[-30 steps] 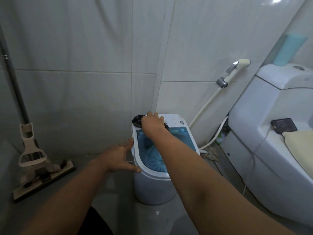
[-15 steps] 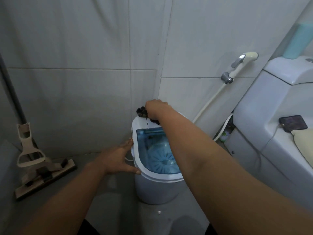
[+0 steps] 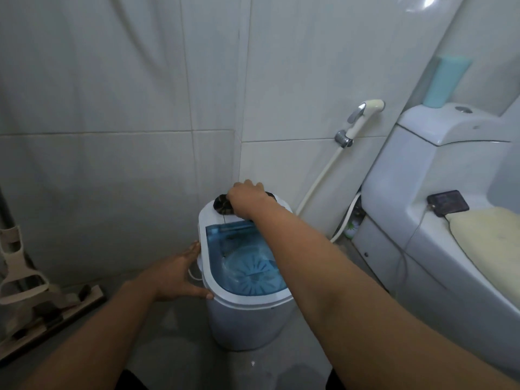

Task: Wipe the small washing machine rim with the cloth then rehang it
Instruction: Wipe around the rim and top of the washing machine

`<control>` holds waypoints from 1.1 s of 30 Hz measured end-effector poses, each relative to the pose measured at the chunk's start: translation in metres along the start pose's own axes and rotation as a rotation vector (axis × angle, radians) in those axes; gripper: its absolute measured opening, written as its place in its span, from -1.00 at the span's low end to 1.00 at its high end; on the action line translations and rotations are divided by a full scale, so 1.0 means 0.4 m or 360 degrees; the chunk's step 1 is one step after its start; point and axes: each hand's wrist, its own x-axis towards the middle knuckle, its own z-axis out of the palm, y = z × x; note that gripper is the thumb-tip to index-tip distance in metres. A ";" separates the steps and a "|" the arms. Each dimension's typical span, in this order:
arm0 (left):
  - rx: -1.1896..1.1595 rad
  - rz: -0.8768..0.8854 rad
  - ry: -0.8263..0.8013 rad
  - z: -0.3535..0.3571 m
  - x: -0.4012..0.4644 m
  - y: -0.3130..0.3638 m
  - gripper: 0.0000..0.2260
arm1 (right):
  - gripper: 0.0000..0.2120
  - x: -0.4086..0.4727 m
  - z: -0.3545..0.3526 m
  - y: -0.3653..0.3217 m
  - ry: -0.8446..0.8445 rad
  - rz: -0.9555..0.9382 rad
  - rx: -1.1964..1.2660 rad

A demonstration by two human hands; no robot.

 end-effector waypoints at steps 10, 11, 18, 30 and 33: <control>-0.0070 0.0106 0.0013 0.002 0.002 0.014 0.12 | -0.63 -0.024 0.085 0.173 -0.0075 0.0607 0.0516; -0.0046 0.0089 0.0017 -0.003 -0.003 0.021 0.13 | -0.64 -0.038 0.107 0.180 -0.0026 0.0616 0.0516; 0.0081 0.0060 -0.0025 -0.023 -0.014 0.046 0.12 | -0.61 -0.113 0.168 0.155 0.0185 0.0308 0.0352; -0.0083 0.0038 -0.0048 -0.023 -0.007 0.040 0.34 | -0.63 -0.018 0.137 0.236 0.0082 0.0734 0.0822; -0.0100 0.0036 -0.0051 -0.022 -0.007 0.039 0.39 | -0.66 -0.029 0.143 0.263 0.0077 0.0716 0.1009</control>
